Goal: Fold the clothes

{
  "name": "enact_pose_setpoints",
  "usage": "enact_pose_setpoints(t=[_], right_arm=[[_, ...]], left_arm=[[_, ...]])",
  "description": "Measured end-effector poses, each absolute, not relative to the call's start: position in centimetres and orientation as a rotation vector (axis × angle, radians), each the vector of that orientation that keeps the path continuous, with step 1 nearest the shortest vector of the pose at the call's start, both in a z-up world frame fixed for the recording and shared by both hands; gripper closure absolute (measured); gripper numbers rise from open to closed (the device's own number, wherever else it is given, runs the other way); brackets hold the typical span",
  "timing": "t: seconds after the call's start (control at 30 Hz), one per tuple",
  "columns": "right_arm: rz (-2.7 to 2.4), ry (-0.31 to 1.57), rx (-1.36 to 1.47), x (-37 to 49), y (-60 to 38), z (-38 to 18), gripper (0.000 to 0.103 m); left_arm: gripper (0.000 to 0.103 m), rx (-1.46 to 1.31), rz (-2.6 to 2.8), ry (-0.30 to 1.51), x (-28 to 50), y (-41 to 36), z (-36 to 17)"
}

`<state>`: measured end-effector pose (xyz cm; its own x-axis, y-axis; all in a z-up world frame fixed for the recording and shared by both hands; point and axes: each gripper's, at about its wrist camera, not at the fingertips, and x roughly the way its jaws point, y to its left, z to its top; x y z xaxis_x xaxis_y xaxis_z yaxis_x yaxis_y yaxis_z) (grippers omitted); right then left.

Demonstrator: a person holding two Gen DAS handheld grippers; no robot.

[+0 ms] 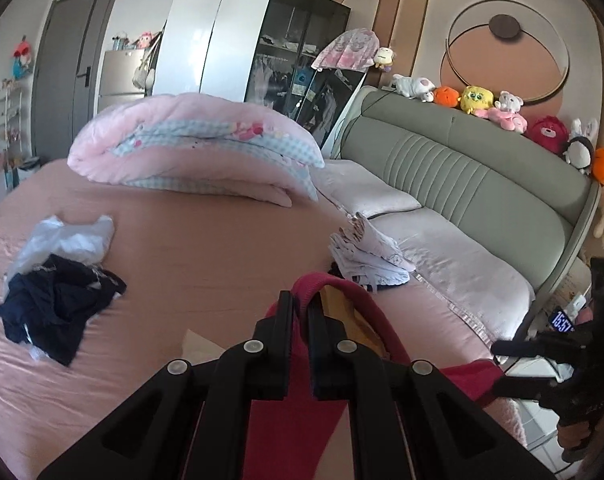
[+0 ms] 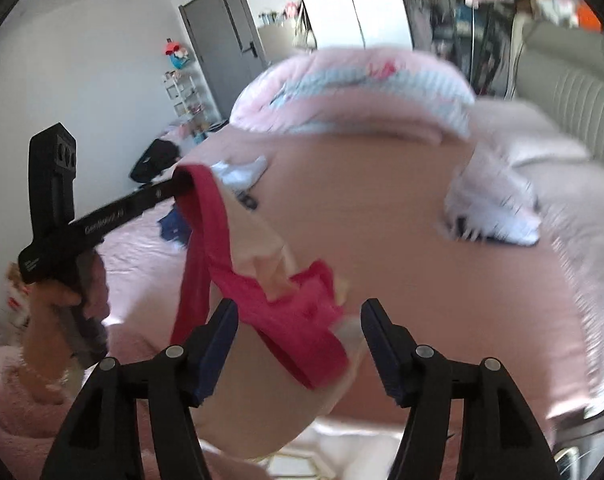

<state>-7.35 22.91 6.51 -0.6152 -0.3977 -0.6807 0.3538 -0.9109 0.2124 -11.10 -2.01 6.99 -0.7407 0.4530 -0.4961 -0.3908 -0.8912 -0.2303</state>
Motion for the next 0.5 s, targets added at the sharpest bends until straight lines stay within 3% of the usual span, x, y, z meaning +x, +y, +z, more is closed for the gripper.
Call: enact_pose_setpoints(t=[0.27, 0.3, 0.33, 0.5], right_arm=[[-2.502, 0.241, 0.993, -9.7, 16.6, 5.9, 0.040], [-2.521, 0.272, 0.999, -10.4, 16.0, 5.6, 0.053], [-2.534, 0.260, 1.023, -11.0, 16.3, 5.2, 0.081], [-2.594, 0.198, 1.142, -14.2, 17.7, 3.3, 0.093]], left_arm=[[0.098, -0.727, 2.590, -0.124, -8.7, -1.2, 8.2], [0.098, -0.734, 2.604, -0.117, -8.5, -1.3, 8.2], [0.098, -0.742, 2.619, -0.109, -8.3, -1.4, 8.3], [0.098, -0.824, 2.541, -0.211, -8.9, -0.9, 6.6]])
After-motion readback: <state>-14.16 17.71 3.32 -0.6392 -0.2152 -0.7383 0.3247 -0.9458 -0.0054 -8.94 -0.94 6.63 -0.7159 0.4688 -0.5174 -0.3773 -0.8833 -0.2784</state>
